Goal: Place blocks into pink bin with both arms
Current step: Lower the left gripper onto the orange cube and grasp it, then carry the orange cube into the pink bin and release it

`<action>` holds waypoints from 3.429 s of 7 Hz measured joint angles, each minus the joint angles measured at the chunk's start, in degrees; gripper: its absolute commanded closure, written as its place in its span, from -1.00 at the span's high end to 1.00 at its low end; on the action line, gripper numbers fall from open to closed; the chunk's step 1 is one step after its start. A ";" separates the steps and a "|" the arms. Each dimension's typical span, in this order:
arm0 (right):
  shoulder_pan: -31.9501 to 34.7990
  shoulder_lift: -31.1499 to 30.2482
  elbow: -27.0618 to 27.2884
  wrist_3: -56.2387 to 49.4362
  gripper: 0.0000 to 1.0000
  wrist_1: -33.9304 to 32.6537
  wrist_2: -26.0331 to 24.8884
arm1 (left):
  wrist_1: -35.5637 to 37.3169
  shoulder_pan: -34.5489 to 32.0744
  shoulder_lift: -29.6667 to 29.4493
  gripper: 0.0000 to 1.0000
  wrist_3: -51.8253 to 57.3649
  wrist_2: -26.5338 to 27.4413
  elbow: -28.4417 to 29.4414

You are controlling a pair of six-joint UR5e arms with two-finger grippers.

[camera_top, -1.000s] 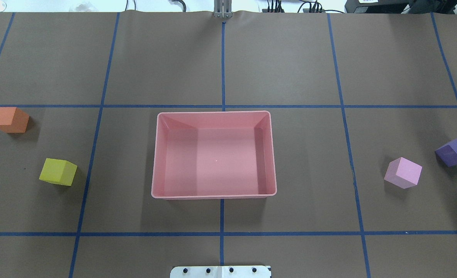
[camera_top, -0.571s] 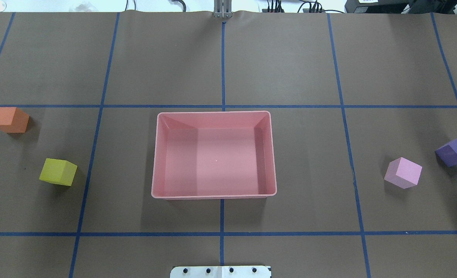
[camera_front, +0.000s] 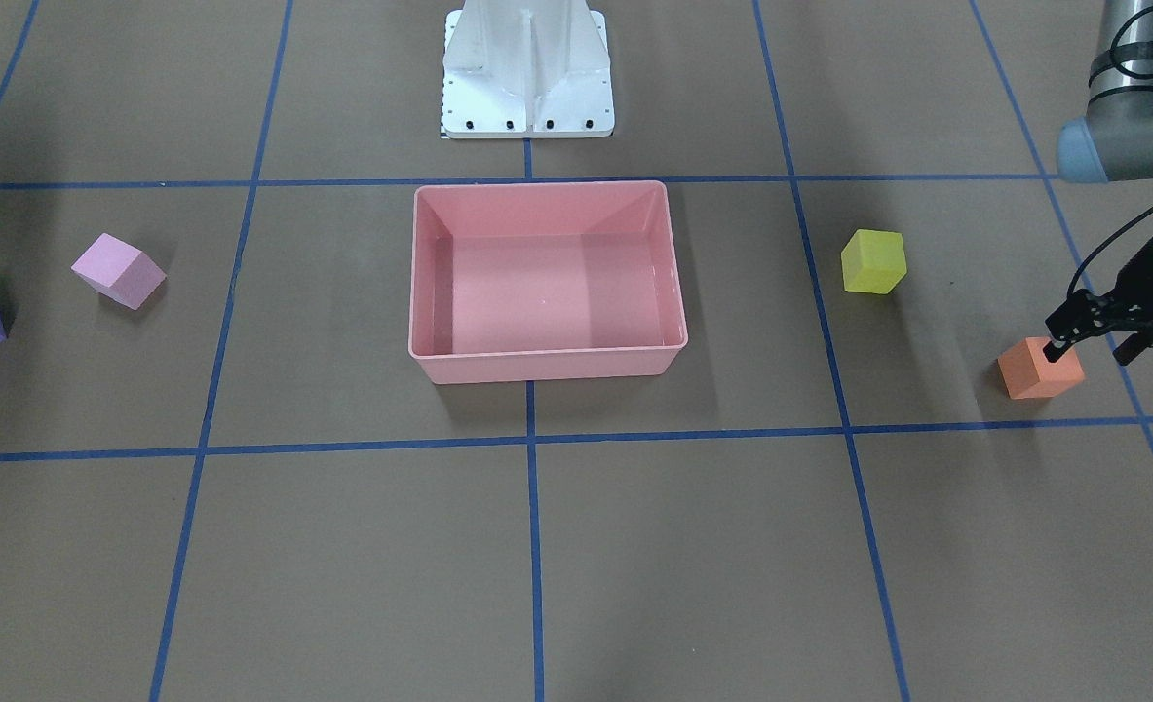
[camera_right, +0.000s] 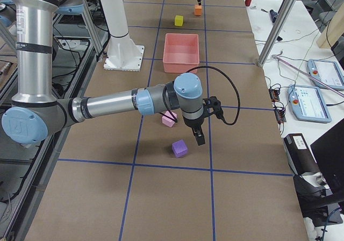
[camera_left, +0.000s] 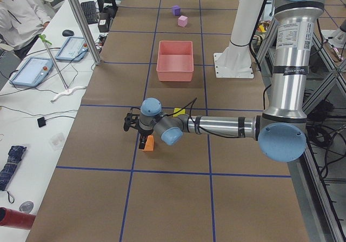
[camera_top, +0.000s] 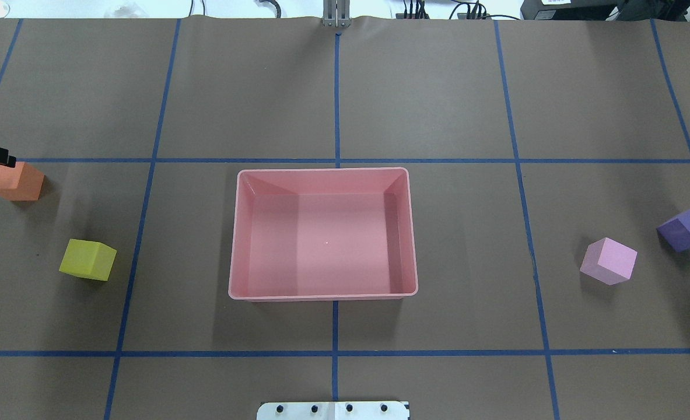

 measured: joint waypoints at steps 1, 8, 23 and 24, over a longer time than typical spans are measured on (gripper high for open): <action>0.00 0.00 -0.02 0.00 0.99 0.00 0.00 | 0.00 0.93 -0.17 1.00 -0.57 0.17 0.31; 0.00 -0.06 -0.15 -0.06 0.99 0.00 0.00 | 0.07 5.18 -2.39 -1.00 -0.90 5.33 3.68; -11.39 -2.03 1.67 30.92 0.98 16.18 1.39 | 52.12 39.15 -47.60 1.00 -39.15 25.04 -13.33; -13.70 -3.43 2.00 36.68 0.98 20.15 0.39 | 52.73 38.96 -47.32 1.00 -37.17 25.93 -15.07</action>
